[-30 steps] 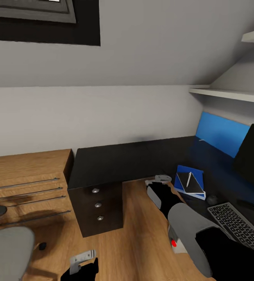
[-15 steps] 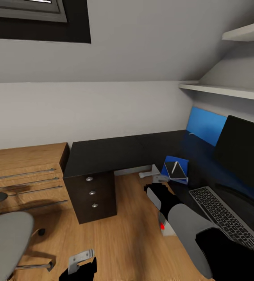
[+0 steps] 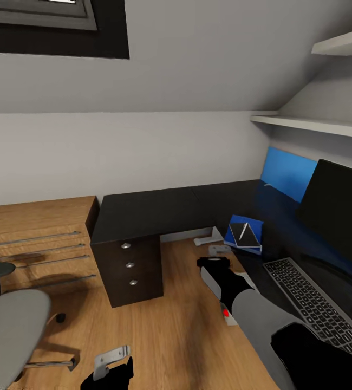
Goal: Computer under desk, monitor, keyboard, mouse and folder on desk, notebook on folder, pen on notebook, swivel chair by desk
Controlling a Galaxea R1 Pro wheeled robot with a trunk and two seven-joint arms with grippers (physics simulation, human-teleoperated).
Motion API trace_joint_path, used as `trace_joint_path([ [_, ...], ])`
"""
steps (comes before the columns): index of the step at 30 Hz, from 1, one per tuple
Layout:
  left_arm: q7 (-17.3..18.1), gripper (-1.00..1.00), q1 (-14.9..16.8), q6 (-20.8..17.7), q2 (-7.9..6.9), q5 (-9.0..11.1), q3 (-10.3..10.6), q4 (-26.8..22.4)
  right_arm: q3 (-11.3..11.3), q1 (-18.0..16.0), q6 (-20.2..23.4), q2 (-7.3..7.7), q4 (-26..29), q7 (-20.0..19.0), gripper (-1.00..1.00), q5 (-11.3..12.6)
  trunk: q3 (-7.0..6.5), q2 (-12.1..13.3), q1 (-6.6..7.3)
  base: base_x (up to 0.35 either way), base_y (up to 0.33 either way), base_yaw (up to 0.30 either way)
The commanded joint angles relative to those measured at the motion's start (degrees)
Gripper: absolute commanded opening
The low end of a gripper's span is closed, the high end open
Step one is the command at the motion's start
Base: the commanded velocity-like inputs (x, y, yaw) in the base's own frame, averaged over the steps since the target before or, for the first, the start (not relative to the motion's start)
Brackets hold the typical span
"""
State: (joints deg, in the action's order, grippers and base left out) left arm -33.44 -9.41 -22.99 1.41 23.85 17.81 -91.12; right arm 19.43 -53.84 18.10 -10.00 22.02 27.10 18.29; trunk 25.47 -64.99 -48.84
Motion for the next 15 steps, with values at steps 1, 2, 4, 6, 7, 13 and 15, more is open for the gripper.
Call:
trace_joint_path([
  [1, -0.39, 1.00, 0.00, -0.14, 0.00, 0.42, 0.00, -0.11, 1.76, 0.54, 0.18, 0.00, 0.95, 0.37, 1.00, 0.16, -0.01, -0.04, -0.01, 0.000, 0.000, 0.183],
  [2, -0.39, 1.00, 0.00, -0.16, 0.00, 0.42, -0.01, -0.11, 2.50, 0.93, 0.11, 0.00, 1.40, 0.38, 1.00, 0.16, -0.06, -0.04, -0.01, 0.000, 0.000, 0.191],
  [4, -0.39, 1.00, 0.00, -0.14, 0.00, 0.42, -0.03, -0.11, 3.93, 1.76, 0.00, 0.00, 2.36, 0.39, 1.00, 0.16, -0.16, -0.04, -0.01, 0.000, 0.000, 0.171],
  [6, -0.39, 1.00, 0.00, -0.15, 0.00, 0.41, -0.03, -0.11, 5.28, 2.52, -0.06, 0.00, 3.40, 0.36, 1.00, 0.16, -0.22, -0.04, -0.01, 0.000, 0.000, 0.115],
  [7, -0.42, 1.00, 0.00, -0.17, 0.00, 0.41, -0.04, -0.11, 6.52, 3.15, -0.13, 0.00, 4.41, 0.35, 1.00, 0.16, -0.24, -0.04, -0.01, 0.000, 0.000, 0.066],
  [13, -0.38, 1.00, 0.00, -0.16, 0.00, 0.42, -0.05, 0.44, 10.38, 5.05, -0.77, 0.00, 6.25, 0.15, 1.00, 0.17, -0.29, -0.04, -0.01, 0.000, 0.000, 0.032],
  [15, -0.35, 1.00, 0.00, -0.14, 0.00, 0.37, -0.05, 0.84, 13.00, 6.40, -2.44, 0.00, 6.64, 0.15, 1.00, 0.15, -0.30, -0.04, -0.01, 0.000, 0.000, 0.011],
])
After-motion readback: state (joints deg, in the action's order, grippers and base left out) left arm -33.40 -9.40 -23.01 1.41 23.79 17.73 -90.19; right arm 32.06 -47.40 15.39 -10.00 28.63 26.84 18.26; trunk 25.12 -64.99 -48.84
